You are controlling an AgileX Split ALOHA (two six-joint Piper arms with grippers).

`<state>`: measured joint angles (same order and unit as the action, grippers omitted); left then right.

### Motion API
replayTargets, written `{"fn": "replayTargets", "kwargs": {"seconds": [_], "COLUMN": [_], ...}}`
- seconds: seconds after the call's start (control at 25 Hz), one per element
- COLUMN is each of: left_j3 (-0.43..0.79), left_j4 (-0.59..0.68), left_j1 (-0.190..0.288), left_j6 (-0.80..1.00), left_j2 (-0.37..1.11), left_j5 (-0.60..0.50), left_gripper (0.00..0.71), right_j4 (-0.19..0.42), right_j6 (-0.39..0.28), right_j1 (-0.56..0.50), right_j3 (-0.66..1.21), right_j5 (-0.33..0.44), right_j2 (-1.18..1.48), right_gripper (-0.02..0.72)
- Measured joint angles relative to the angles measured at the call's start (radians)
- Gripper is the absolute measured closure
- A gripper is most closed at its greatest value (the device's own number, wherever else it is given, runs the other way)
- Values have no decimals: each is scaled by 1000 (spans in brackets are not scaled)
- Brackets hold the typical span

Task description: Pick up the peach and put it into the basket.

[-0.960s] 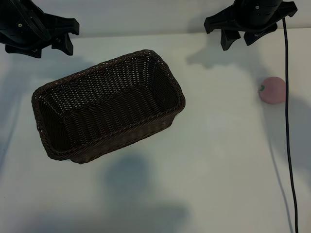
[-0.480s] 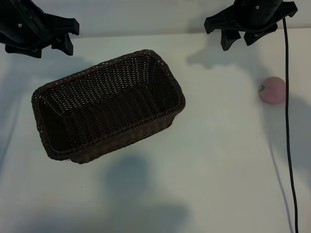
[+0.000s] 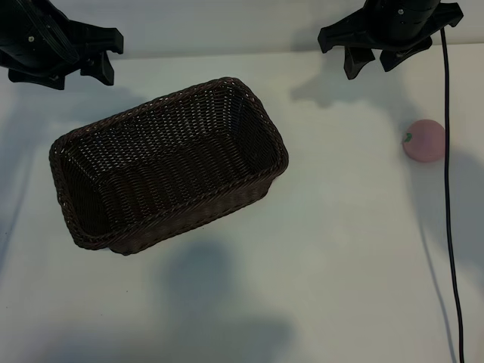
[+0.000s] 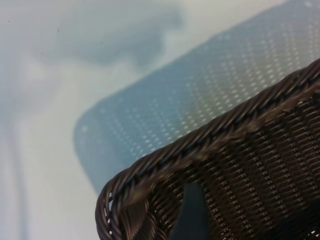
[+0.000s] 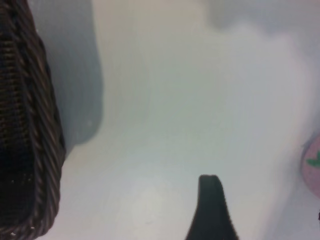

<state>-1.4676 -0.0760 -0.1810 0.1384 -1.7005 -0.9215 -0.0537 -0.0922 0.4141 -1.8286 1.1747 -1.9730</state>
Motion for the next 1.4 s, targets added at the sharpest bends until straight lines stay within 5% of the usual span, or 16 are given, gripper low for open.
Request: {"fn": "replayTargets", "kwargs": {"seconds": [0.4, 0.56, 1.0, 1.4], "left_j3": [8, 117, 544, 599], "left_j4": [30, 76, 94, 92], "left_j1": [0, 0, 0, 23], "left_j6": [46, 124, 308, 366], "left_j2": [4, 54, 184, 107], "left_j5": [-43, -33, 188, 326], "left_gripper": [122, 122, 122, 122], "right_j4": [0, 0, 1, 1], "right_j6": [0, 0, 1, 4], "right_j1": [0, 0, 0, 0], "right_j3": [0, 0, 0, 0], "right_j5": [1, 2, 17, 20], "right_j2": [0, 0, 0, 0], "right_gripper": [208, 208, 208, 208]}}
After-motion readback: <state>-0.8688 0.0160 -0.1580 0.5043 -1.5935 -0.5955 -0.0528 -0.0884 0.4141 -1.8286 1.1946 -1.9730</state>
